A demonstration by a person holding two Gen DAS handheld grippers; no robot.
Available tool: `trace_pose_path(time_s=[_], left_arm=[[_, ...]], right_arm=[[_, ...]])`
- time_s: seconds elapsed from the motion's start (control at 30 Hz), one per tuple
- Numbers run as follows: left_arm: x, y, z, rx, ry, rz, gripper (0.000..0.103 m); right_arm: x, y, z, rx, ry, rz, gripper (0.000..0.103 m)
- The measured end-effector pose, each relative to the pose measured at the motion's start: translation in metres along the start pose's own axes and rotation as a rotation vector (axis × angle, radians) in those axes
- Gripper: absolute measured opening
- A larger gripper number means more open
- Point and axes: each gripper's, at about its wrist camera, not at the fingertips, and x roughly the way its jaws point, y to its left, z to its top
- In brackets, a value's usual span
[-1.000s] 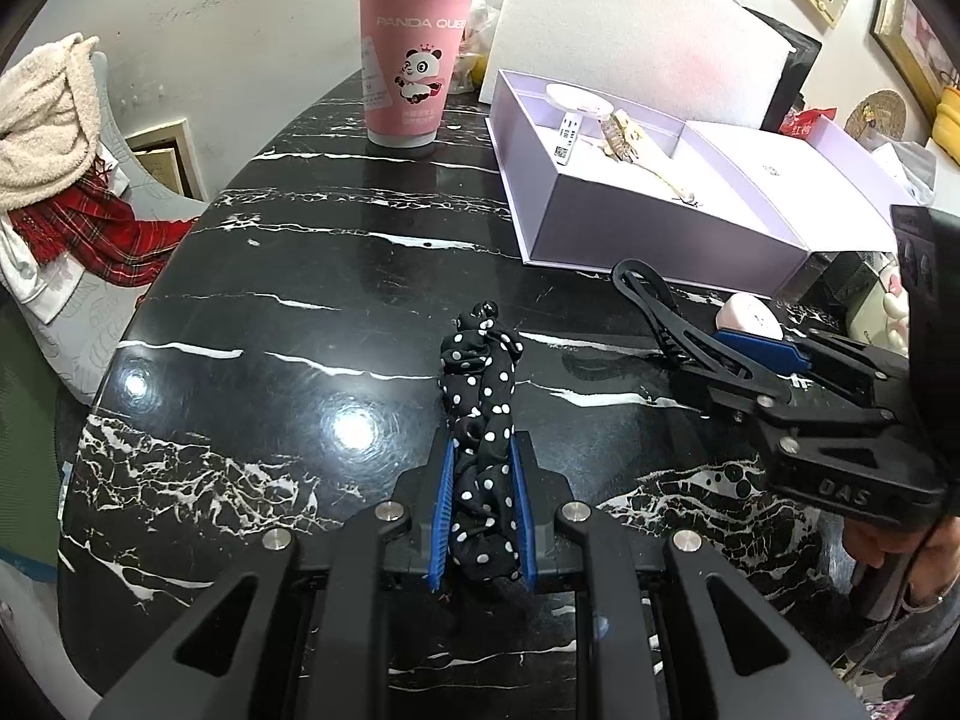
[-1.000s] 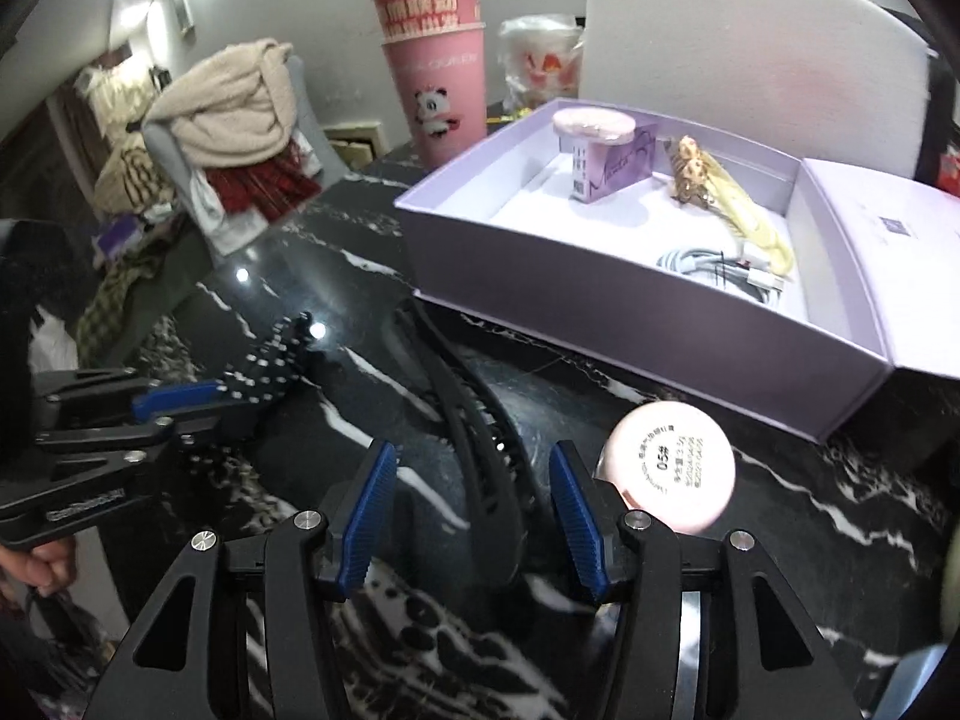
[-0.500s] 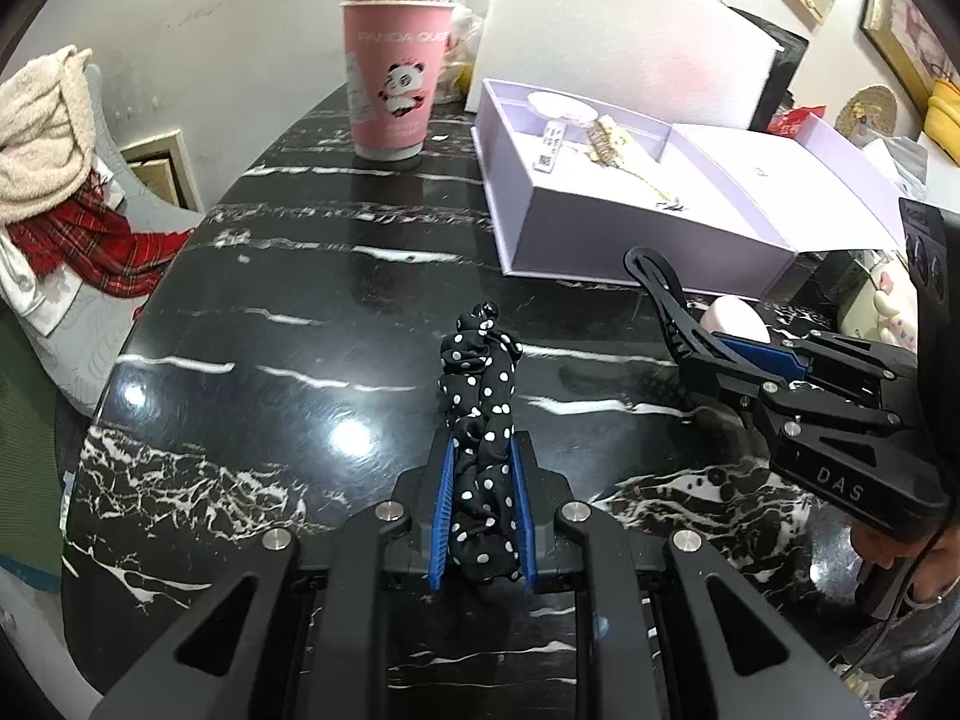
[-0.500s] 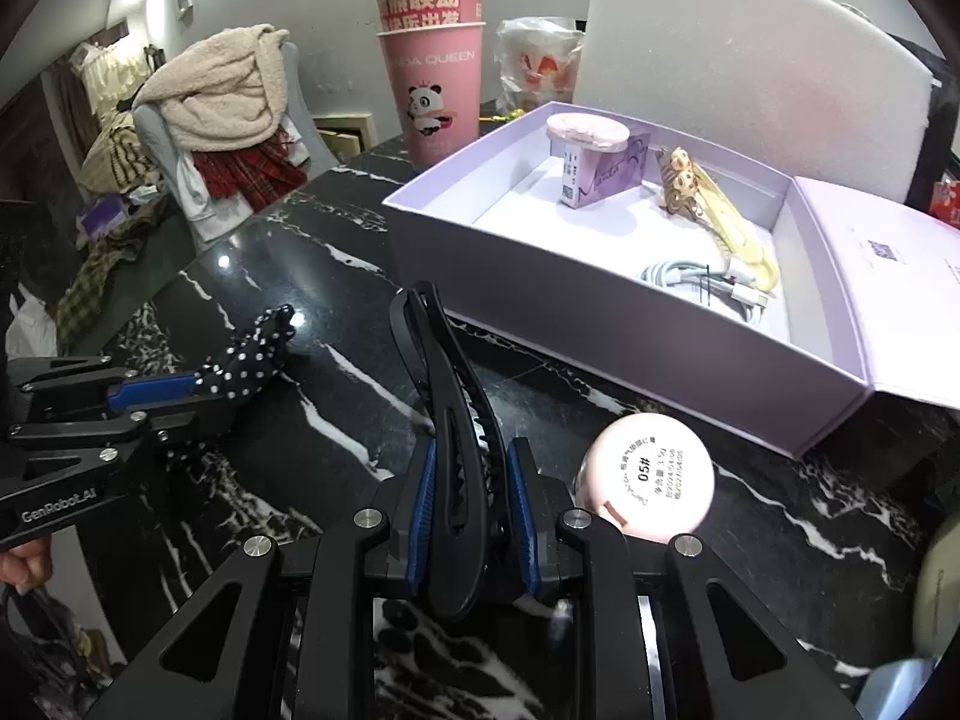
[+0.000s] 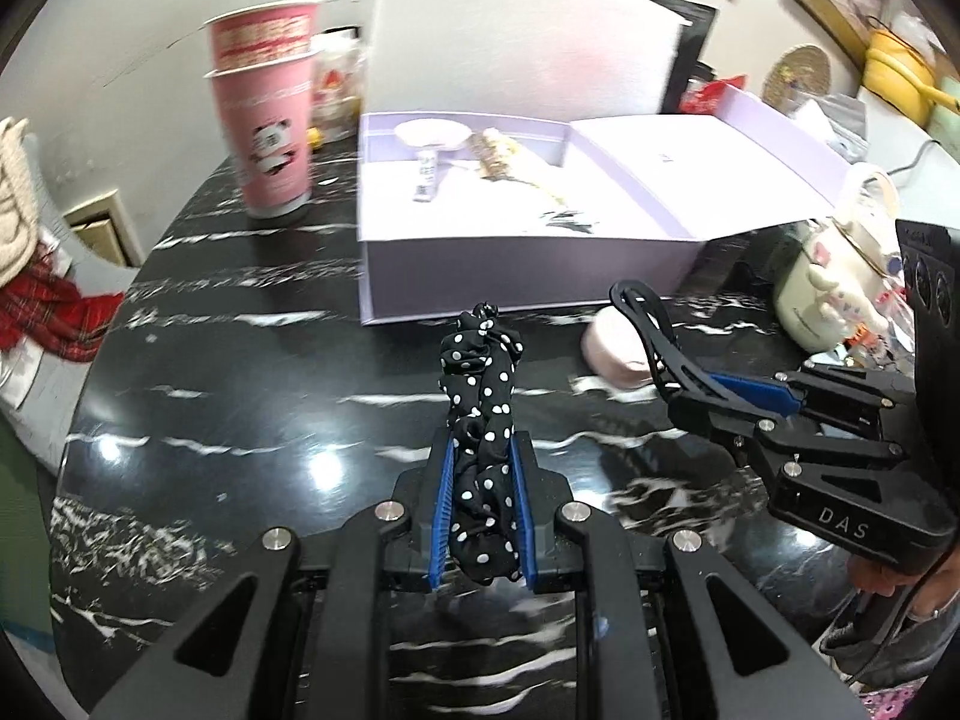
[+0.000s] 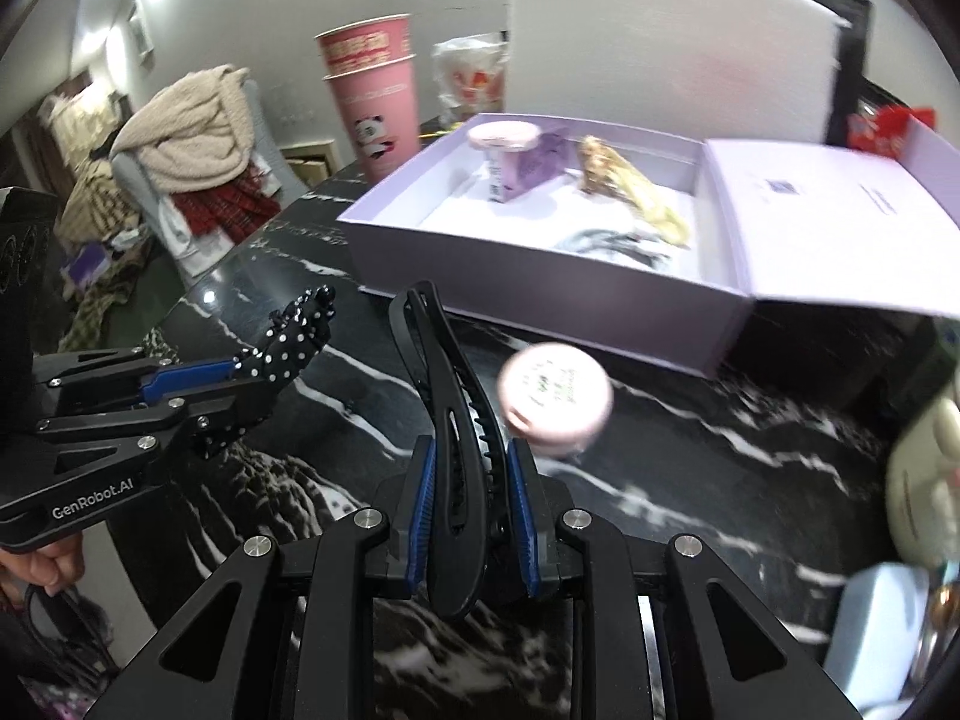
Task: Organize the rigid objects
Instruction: 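Lift the black hair clip with the right tool while the left tool holds the scrunchie, then carry the scrunchie and hair clip with both tools over the gift box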
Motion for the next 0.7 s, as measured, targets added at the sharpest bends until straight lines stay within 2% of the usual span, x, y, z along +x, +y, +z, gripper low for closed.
trace_pose_path(time_s=[0.33, 0.7], left_arm=[[0.007, -0.041, 0.012, 0.087, 0.001, -0.086, 0.018], [-0.001, -0.055, 0.024, 0.119, -0.017, -0.103, 0.018]], right_arm=[[-0.032, -0.028, -0.019, 0.089, -0.019, -0.061, 0.023], [-0.050, -0.032, -0.021, 0.102, -0.040, -0.077, 0.023]])
